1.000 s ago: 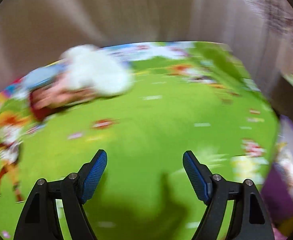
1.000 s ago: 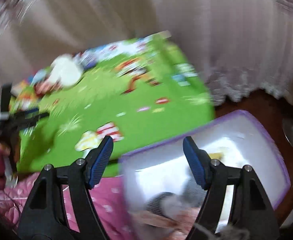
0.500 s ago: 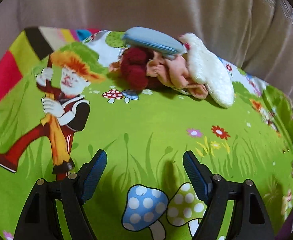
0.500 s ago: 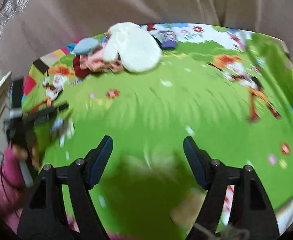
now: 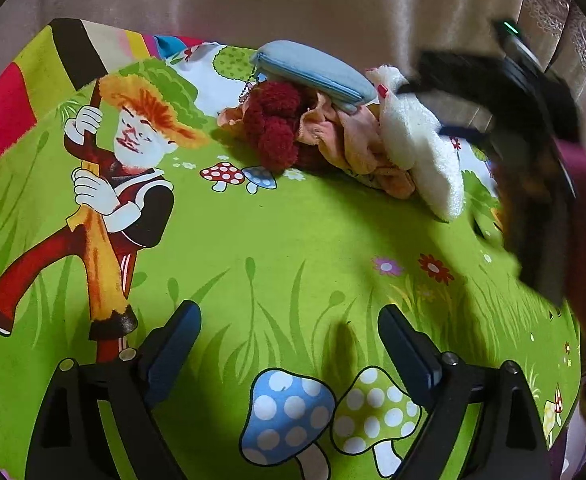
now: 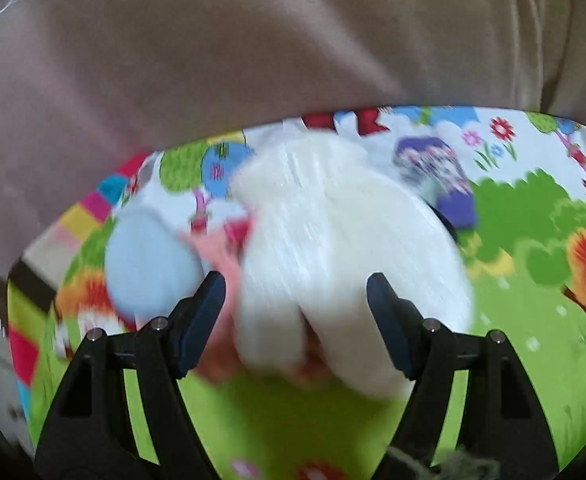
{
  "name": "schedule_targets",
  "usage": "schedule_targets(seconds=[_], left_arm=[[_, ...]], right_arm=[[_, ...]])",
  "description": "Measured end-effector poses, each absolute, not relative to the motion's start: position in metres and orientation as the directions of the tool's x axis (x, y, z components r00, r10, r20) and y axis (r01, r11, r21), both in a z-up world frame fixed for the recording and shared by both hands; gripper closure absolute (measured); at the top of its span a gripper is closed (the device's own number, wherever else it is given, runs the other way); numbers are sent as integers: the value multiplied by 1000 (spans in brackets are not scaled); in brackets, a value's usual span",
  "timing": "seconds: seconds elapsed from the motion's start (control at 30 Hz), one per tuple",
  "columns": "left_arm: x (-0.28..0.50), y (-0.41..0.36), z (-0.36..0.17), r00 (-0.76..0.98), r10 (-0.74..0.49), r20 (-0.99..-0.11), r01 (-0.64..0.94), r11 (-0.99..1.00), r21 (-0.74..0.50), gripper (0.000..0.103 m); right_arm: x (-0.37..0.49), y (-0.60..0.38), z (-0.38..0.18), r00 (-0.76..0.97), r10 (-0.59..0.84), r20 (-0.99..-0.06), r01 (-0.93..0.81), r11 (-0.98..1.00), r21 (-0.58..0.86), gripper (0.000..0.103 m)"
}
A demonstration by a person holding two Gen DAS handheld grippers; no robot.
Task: Organize soft objects
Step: 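Return to the mat and grasp the white fuzzy mitten with the right tool, then grasp the blue pig puppet with the left tool while the right tool holds the mitten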
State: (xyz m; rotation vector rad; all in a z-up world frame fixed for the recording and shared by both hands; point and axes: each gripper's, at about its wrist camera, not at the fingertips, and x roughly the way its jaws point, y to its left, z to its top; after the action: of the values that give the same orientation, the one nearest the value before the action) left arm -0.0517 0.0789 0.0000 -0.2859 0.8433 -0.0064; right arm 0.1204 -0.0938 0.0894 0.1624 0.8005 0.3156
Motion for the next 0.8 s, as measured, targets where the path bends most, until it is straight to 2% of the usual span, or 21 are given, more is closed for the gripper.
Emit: schedule_targets(seconds=[0.1, 0.2, 0.23, 0.27, 0.37, 0.5, 0.67, 0.8], left_arm=[[-51, 77, 0, 664, -112, -739, -105, 965, -241, 11], [-51, 78, -1, 665, -124, -736, -100, 962, -253, 9], [-52, 79, 0, 668, -133, -732, -98, 960, -263, 9], [-52, 81, 0, 670, -141, -729, -96, 957, -273, 9], [-53, 88, 1, 673, -177, -718, -100, 940, -326, 9], [-35, 104, 12, 695, -220, -685, -132, 897, -422, 9], [30, 116, 46, 750, -240, -616, -144, 850, -507, 9], [85, 119, 72, 772, -176, -611, -217, 830, -514, 9]], right_arm=[[144, -68, 89, 659, 296, -691, -209, 955, 210, 21], [151, -53, 74, 651, 154, -743, -198, 980, 29, 23], [145, -54, 68, 643, 126, -756, -216, 976, -22, 43], [138, -61, 67, 646, 152, -748, -242, 970, -13, 84], [92, -104, 75, 678, 278, -680, -300, 950, 89, 85], [9, -166, 93, 729, 356, -584, -352, 928, 126, 85], [-88, -218, 91, 718, 400, -570, -397, 908, 137, 85], [-152, -236, 85, 698, 452, -555, -428, 885, 183, 84]])
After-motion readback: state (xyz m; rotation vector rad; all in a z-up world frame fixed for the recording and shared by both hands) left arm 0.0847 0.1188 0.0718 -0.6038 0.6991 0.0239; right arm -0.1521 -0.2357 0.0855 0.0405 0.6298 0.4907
